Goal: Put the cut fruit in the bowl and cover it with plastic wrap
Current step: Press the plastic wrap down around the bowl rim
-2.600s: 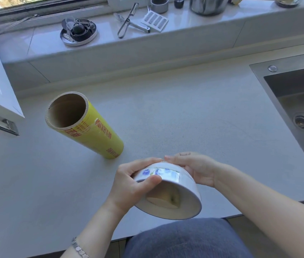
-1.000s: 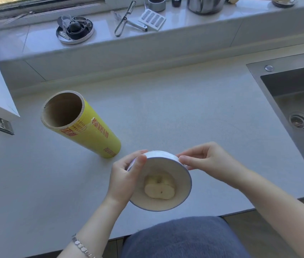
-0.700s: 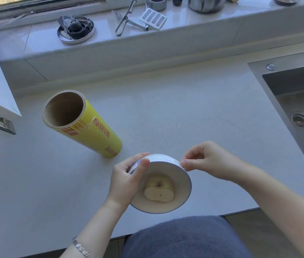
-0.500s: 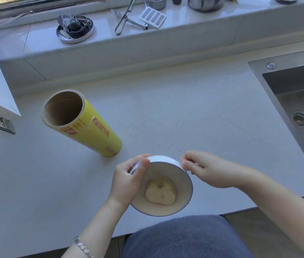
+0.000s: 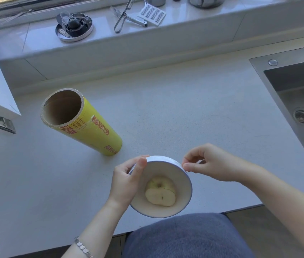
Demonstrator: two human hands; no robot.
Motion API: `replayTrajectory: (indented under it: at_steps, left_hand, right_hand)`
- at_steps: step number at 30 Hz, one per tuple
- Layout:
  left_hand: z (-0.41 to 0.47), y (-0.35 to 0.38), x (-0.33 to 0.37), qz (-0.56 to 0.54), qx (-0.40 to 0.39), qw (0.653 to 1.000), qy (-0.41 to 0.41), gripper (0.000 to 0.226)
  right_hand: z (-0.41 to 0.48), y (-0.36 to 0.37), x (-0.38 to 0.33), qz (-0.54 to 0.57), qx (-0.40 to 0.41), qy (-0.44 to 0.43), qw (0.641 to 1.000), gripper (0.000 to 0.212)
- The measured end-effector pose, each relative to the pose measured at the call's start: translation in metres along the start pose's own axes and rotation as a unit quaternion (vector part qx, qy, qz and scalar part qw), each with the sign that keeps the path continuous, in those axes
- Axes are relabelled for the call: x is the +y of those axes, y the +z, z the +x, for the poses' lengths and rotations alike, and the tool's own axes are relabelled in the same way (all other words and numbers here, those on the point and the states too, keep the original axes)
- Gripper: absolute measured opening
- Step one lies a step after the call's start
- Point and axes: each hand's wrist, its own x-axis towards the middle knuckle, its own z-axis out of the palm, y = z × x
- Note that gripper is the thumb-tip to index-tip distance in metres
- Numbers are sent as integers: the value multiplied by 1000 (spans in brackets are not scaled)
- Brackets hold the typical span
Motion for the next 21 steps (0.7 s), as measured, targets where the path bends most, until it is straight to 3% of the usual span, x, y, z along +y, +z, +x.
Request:
replayTrajectory:
  at_steps: [6, 9, 14, 17, 21]
  left_hand:
    - [-4, -2, 0, 2, -35, 999, -7, 17]
    - [-4, -5, -2, -2, -39, 999, -12, 31]
    - [-6, -6, 0, -16, -52, 998, -18, 31]
    - [-6, -6, 0, -12, -56, 998, -15, 31]
    - [-6, -5, 3, 2, -67, 998, 5, 29]
  right_hand:
    - [-5, 4, 1, -72, -63, -24, 995, 24]
    - [-7, 10, 5, -106, -59, -42, 992, 27]
    - [-4, 16, 10, 68, -5, -21, 997, 26]
    - [-1, 15, 13, 187, -47, 9, 981, 25]
    - [6, 12, 14, 216, -109, 60, 968, 29]
